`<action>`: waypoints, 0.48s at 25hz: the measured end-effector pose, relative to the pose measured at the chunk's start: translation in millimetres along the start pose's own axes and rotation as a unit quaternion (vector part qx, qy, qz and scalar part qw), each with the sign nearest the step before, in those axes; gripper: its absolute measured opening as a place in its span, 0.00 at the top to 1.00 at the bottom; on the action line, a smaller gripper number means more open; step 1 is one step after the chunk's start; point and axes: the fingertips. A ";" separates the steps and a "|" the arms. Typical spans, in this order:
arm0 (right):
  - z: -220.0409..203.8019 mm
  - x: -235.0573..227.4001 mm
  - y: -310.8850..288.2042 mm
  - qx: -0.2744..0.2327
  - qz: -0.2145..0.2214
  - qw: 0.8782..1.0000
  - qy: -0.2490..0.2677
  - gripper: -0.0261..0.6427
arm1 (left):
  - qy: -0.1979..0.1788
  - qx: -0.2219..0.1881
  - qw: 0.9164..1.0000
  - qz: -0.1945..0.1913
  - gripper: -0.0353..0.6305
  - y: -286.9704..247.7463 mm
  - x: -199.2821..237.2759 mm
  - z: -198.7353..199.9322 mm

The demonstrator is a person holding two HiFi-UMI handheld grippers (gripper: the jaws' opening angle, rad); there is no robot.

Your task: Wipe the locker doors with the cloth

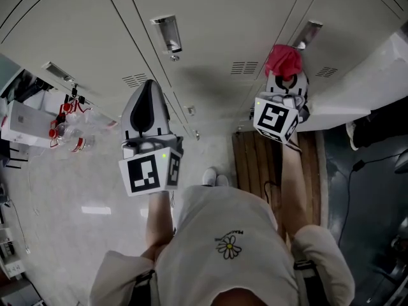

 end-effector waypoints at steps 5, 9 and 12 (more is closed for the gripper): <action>29.1 13.5 16.4 -0.038 0.021 0.999 -0.016 0.92 | -0.001 0.005 1.000 0.003 0.92 3.7 2.2 -4.0; 64.6 51.0 35.1 -0.067 0.075 0.994 -0.037 0.92 | -0.014 0.003 1.000 0.010 0.92 6.4 5.0 -4.3; 87.9 90.3 43.5 -0.083 0.129 0.986 -0.070 0.92 | -0.022 0.002 1.000 0.017 0.92 10.4 6.5 -4.5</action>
Point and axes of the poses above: the fingertips, and each gripper's own axes: y backward along the fingers, x to its left, z out of its top, and after that the axes turned 2 degrees about y, right-handed
